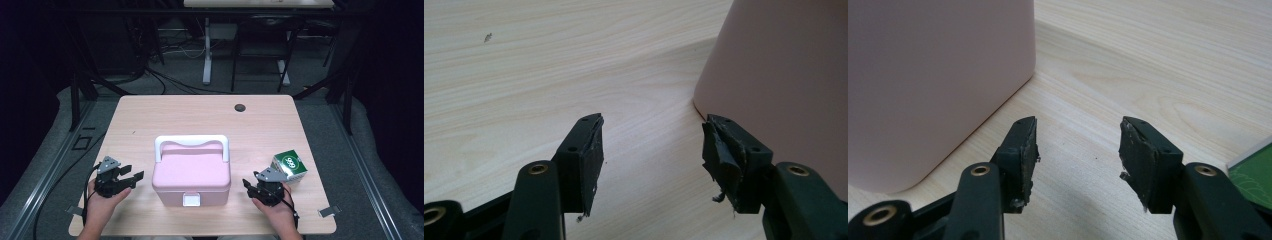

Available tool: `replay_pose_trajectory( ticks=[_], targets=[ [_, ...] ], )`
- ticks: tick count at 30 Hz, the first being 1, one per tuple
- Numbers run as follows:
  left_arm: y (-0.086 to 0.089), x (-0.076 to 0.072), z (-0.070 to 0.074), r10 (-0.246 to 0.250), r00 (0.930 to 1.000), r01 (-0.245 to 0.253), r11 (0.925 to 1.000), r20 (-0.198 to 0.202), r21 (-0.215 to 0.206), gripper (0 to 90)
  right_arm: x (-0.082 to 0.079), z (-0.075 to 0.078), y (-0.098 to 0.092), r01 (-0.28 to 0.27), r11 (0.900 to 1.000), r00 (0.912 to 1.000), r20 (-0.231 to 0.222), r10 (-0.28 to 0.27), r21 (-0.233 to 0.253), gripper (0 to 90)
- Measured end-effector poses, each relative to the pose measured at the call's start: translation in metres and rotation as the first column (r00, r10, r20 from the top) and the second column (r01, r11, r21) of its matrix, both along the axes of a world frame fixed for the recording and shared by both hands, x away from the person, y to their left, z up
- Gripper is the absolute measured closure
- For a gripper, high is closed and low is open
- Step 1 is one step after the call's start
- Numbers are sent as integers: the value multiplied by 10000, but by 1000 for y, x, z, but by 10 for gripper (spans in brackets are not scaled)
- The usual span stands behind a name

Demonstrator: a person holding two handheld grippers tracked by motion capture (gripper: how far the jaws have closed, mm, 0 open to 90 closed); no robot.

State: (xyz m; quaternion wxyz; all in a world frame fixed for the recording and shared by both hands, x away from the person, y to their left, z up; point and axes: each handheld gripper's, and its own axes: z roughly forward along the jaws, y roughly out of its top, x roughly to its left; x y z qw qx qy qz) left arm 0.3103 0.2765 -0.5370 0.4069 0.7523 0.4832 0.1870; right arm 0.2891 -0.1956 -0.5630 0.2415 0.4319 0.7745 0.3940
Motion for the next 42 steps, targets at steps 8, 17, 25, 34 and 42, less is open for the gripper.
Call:
replay_pose_trajectory(
  ticks=[8, 17, 25, 34, 42],
  targets=[
    [-2, 3, 2, -108, 9993, 99, 9997, -357, -244, 456, 1, 2, -4, 188, 9989, 9998, 9, -189, 419, 509],
    [-1, -5, 11, -175, 9996, 162, 9979, -209, -632, 560, -2, 8, -5, 247, 9954, 9997, -73, -241, 926, 589],
    [-8, -8, 16, -394, 9992, 389, 9963, -57, -770, 756, -6, 13, -1, 193, 9939, 9998, 87, -204, 1081, 664],
    [-30, -22, 13, -1016, 9943, 1004, 9943, -317, -371, 900, -11, 18, 6, 51, 9911, 10000, 4, -52, 1327, 797],
    [-43, -23, 11, -1312, 9901, 1287, 9904, -503, -499, 900, -12, 18, 20, -238, 9913, 9997, 40, 235, 1298, 823]
  ],
)
